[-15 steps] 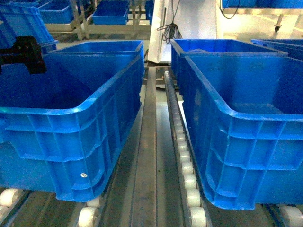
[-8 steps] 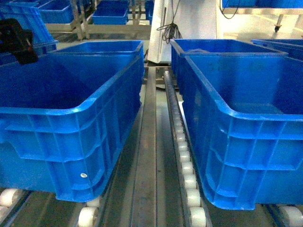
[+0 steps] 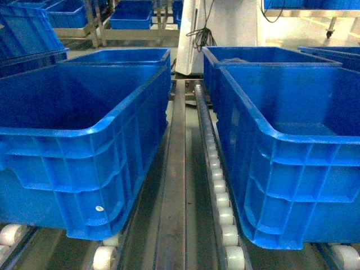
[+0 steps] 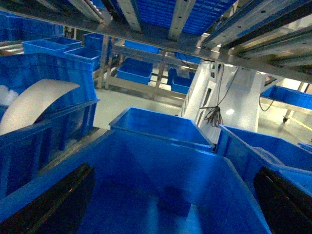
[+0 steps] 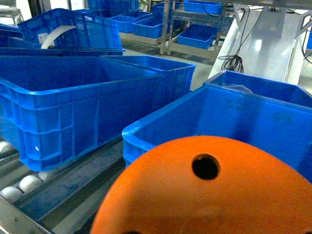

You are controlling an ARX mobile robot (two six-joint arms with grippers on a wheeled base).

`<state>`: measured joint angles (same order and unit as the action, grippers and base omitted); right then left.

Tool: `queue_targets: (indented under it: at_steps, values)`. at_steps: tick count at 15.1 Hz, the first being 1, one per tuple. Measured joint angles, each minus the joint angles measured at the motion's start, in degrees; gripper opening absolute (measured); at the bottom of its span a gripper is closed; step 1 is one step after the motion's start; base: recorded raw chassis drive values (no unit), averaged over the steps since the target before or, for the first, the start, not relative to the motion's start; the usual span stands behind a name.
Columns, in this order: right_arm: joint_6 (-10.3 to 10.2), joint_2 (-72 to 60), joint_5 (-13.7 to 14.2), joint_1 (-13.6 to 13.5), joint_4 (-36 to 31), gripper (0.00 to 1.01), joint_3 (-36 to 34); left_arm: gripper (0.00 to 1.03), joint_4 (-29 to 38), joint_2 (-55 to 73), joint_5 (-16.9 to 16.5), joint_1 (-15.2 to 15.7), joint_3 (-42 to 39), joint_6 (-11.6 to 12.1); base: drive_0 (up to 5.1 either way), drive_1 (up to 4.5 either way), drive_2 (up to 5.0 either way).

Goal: Sort blue parts and orange caps into right shelf containers

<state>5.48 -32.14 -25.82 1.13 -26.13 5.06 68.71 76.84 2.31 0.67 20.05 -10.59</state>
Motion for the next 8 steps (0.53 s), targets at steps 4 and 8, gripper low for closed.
queue_targets:
  at_steps: [4,8]
  values:
    - [0.00,0.00,0.00,0.00,0.00,0.42,0.00,0.98,-7.10,-17.38,0.79,-0.39,-9.44,0.98,0.0,0.00,0.0]
    - [0.00,0.00,-0.02,0.00,0.00,0.42,0.00,0.98,-16.35,-29.77,2.40,0.24,-14.14,0.50,0.0,0.00,0.0]
